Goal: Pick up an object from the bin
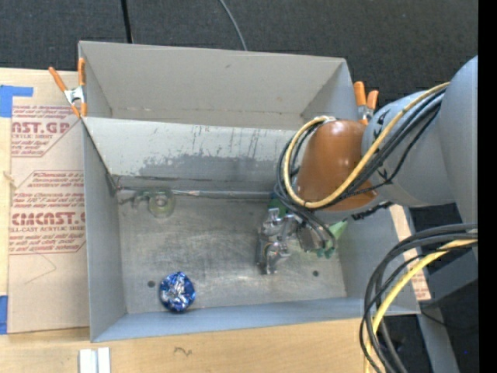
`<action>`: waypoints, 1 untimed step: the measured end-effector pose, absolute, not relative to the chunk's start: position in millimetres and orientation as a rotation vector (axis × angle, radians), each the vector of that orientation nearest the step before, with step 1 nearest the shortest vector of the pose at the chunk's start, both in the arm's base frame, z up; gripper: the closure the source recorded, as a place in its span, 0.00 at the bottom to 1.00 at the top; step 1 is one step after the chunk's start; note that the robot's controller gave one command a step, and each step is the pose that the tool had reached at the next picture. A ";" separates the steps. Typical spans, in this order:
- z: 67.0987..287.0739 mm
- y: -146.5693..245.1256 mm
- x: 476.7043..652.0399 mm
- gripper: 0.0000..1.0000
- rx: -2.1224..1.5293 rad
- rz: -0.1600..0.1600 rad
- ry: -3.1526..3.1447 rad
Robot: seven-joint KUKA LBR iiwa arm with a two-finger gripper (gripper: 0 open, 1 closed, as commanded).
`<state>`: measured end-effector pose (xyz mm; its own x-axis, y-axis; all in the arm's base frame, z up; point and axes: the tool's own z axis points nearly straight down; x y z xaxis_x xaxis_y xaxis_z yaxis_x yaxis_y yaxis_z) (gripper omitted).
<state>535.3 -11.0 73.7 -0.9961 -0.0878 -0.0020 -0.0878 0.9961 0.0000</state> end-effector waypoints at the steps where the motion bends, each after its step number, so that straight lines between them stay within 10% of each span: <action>1: 186.3 -34.4 525.3 1.00 -0.756 -0.002 3.044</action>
Offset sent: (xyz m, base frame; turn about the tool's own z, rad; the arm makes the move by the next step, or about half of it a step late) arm -0.0111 -0.0237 0.1112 -0.3984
